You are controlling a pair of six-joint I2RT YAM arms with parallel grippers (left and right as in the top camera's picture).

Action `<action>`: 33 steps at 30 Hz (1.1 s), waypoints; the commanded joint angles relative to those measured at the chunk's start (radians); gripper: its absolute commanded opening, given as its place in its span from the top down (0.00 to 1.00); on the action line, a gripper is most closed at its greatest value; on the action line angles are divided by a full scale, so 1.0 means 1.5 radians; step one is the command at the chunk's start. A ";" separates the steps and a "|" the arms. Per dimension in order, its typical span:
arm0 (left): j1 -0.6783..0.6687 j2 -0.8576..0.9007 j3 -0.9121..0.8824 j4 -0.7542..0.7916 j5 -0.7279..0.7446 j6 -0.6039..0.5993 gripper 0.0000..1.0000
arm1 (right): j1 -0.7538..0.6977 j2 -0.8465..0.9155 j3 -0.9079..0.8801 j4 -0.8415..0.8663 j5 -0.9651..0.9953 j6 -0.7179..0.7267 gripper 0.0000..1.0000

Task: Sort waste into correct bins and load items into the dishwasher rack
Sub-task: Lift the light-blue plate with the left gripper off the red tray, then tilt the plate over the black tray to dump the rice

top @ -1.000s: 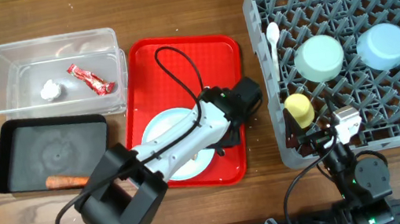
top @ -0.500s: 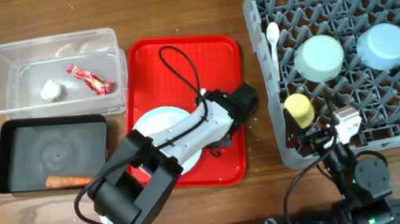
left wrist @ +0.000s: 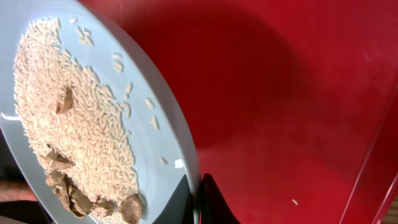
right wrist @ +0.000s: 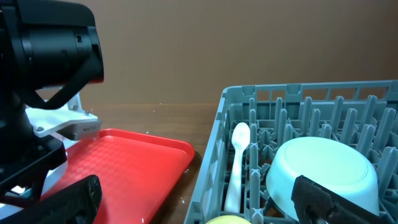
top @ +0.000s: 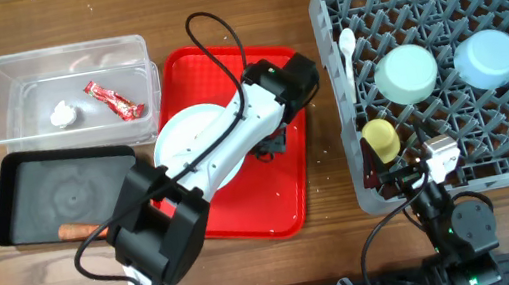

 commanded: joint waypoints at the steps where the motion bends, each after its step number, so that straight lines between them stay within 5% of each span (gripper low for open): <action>1: 0.006 -0.051 0.015 -0.013 -0.011 0.007 0.96 | -0.001 -0.005 -0.002 0.002 0.002 0.011 0.00; 12: 0.118 -0.116 0.015 -0.145 0.040 -0.049 0.96 | -0.001 -0.005 -0.002 0.002 0.002 0.011 0.00; 33: 0.600 -0.181 -0.013 -0.127 0.491 0.316 0.96 | -0.001 -0.005 -0.002 0.002 0.002 0.011 0.00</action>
